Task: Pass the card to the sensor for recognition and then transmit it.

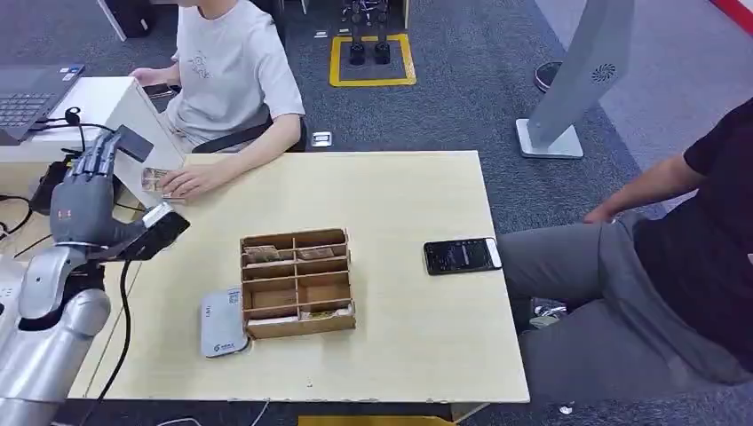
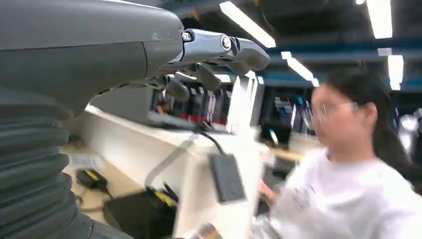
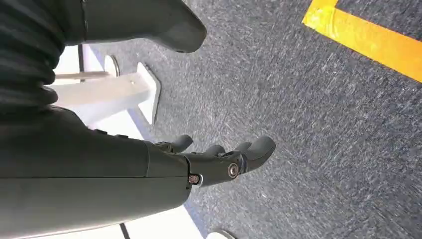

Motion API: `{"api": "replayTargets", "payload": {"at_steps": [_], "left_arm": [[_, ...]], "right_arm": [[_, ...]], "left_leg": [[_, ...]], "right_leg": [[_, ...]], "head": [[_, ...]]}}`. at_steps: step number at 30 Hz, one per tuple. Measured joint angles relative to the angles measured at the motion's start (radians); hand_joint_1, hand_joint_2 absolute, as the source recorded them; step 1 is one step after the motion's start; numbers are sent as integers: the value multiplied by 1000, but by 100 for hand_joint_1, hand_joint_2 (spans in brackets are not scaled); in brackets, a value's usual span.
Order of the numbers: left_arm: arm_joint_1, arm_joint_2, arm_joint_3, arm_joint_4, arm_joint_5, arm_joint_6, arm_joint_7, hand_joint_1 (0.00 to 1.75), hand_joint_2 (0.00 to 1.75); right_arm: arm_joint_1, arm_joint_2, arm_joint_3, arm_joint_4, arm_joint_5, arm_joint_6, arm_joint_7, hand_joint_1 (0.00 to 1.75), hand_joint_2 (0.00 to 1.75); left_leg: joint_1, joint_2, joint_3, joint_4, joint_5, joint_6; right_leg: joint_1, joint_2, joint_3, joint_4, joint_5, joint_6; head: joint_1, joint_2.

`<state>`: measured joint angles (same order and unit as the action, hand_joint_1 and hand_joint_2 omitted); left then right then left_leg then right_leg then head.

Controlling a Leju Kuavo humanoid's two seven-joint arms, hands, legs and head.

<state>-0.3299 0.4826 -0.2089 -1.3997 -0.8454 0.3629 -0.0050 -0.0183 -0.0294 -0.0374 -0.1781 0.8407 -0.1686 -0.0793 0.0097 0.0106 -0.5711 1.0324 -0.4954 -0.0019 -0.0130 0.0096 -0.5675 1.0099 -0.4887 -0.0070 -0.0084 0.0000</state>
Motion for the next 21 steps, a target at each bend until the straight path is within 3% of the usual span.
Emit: {"api": "replayTargets", "payload": {"at_steps": [2, 3, 5, 6, 8, 10, 11, 13, 15, 17, 21], "left_arm": [[137, -2, 98, -75, -2, 73, -16, 0, 175], [218, -15, 164, -143, -18, 125, -39, 0, 175], [314, -64, 313, -214, -22, 159, -85, 0, 175], [350, -91, 374, -236, -13, 147, -107, 0, 175], [422, -172, 585, -283, -6, 64, -200, 0, 175], [423, -228, 776, -277, -44, -7, -281, 0, 175], [409, -260, 935, -238, -105, -15, -320, 0, 175], [395, -278, 1156, -118, -227, 20, -360, 0, 175], [382, -303, 1290, -16, -332, 64, -323, 0, 175], [365, -350, 1425, 85, -412, 83, -207, 0, 175], [339, -471, 1587, 264, -371, 154, 69, 0, 175]], "right_arm": [[8, 1, -7, 1, -7, -2, 8, 0, 175], [13, 3, -14, 1, -16, -7, 11, 0, 175], [25, 5, -27, 3, -26, -10, 15, 0, 175], [28, 7, -31, 5, -29, -11, 14, 0, 175], [31, 11, -47, 6, -35, -19, 11, 0, 175], [37, 15, -55, 7, -35, -24, 11, 0, 175], [39, 16, -59, 9, -34, -24, 18, 0, 175], [42, 18, -68, 10, -31, -21, 23, 0, 175], [44, 17, -74, 10, -27, -22, 18, 0, 175], [42, 17, -80, 9, -27, -28, 5, 0, 175], [41, 17, -89, 9, -28, -29, 6, 0, 175]], "left_leg": [[0, 4, 1, 0, -2, 0], [-1, 6, 3, 0, -4, 0], [0, 5, 1, 0, -5, 2], [0, 3, 0, 0, -5, 2], [0, 5, 2, 0, -7, 1], [2, 6, 2, 0, -7, 1], [1, 6, 1, 0, -8, 1], [1, 8, 5, 0, -8, 0], [1, 7, 4, 0, -8, 0], [1, 5, 4, 0, -8, 0], [-2, 0, 5, 0, -8, 1]], "right_leg": [[0, 3, 1, 0, -1, 0], [0, 6, 0, -1, -1, 0], [0, 5, 0, -2, -4, 2], [0, 3, 1, -1, -4, 2], [0, 5, 1, -1, -5, 1], [1, 6, 0, -2, -6, 0], [1, 6, 1, -2, -6, 0], [1, 8, 1, -1, -6, 0], [1, 6, 1, -2, -7, -1], [1, 4, 2, -2, -7, 0], [-1, -1, 5, -3, -8, 1]], "head": [[0, 0], [-1, 0], [-2, 0], [0, 0], [-1, 0], [0, 0], [3, 0], [-1, 0], [-2, 0], [-2, 0], [-3, 0]]}}
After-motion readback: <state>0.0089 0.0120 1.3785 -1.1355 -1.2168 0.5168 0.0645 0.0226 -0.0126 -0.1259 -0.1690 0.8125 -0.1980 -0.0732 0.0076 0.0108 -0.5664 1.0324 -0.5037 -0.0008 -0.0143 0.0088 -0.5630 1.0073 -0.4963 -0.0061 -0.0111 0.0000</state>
